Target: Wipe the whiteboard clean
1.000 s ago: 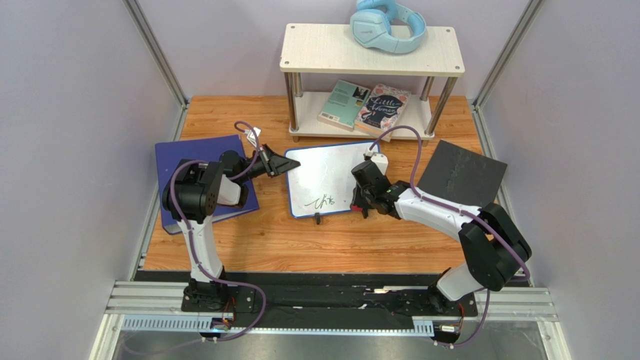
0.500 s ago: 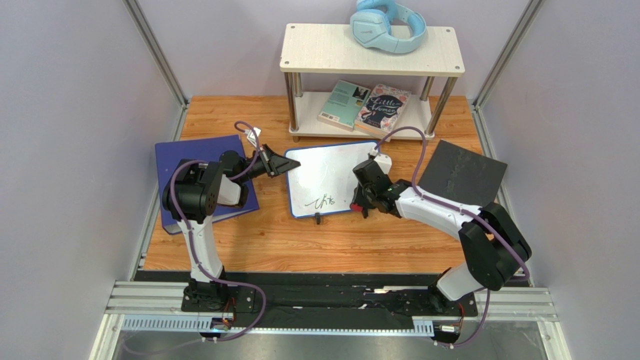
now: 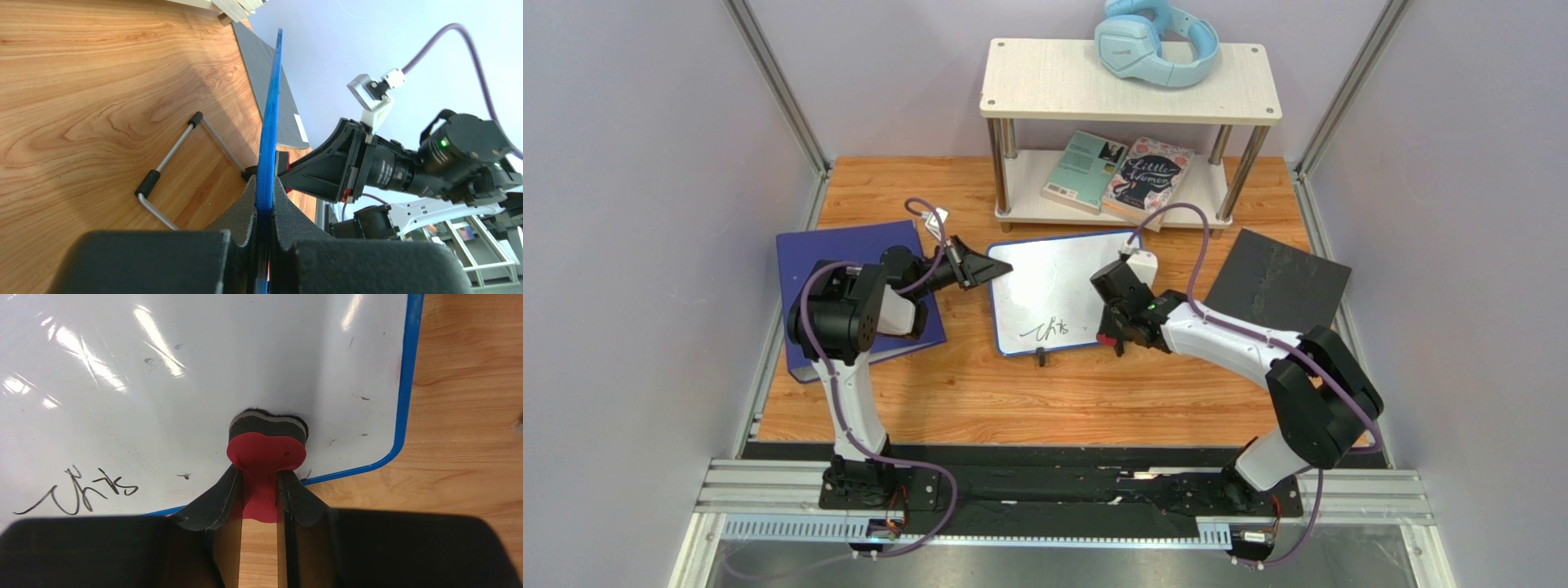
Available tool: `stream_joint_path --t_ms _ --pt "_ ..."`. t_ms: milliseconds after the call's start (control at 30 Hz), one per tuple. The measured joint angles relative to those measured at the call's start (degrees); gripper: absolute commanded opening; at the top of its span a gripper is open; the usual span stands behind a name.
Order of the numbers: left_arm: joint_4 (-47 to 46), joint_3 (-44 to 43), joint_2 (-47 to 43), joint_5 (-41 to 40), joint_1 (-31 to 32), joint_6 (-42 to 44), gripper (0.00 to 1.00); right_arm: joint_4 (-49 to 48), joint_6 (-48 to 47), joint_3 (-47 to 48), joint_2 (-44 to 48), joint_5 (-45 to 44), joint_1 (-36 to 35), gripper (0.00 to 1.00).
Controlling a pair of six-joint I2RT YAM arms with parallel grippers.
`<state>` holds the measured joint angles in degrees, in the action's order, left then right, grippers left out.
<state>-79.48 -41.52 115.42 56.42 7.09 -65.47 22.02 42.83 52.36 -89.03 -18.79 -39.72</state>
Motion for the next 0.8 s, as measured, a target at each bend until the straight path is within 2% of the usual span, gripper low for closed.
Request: stream_joint_path --t_ms 333,800 --pt "0.0 0.0 0.0 0.1 -0.3 0.2 0.00 7.8 -13.7 9.6 -9.1 -14.3 -9.9 0.00" --pt "0.0 0.0 0.0 0.1 -0.6 0.2 0.00 15.1 -27.5 18.4 -16.1 -16.6 -13.4 0.00"
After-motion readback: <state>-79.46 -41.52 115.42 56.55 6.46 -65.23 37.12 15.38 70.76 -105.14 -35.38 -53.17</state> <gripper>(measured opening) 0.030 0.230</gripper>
